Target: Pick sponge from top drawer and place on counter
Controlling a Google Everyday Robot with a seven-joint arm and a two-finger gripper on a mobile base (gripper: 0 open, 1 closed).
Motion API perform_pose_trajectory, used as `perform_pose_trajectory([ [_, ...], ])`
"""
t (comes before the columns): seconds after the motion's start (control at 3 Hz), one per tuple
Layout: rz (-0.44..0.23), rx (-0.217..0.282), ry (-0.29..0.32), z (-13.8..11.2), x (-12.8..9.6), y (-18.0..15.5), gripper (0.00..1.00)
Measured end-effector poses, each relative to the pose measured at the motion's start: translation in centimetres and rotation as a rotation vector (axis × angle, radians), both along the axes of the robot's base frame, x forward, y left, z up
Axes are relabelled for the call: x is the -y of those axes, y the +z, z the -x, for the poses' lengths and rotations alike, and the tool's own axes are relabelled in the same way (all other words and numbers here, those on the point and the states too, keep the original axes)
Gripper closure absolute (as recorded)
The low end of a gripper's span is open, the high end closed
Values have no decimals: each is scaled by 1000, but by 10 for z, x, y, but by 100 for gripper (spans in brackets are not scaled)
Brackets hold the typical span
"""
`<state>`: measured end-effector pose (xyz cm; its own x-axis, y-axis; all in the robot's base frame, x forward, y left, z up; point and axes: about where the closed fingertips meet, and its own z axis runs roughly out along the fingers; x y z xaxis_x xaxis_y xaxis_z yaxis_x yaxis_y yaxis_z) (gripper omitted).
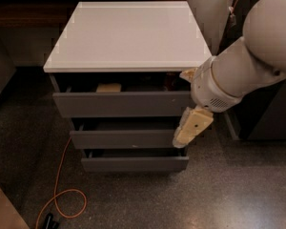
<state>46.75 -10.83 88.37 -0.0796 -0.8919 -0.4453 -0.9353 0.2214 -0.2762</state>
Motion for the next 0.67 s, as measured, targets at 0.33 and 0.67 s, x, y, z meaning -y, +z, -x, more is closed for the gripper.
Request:
perform_pose_trajectory([
  [0.33, -32, 33, 28, -14, -27, -26, 0],
  [0.67, -52, 56, 51, -26, -50, -49, 0],
])
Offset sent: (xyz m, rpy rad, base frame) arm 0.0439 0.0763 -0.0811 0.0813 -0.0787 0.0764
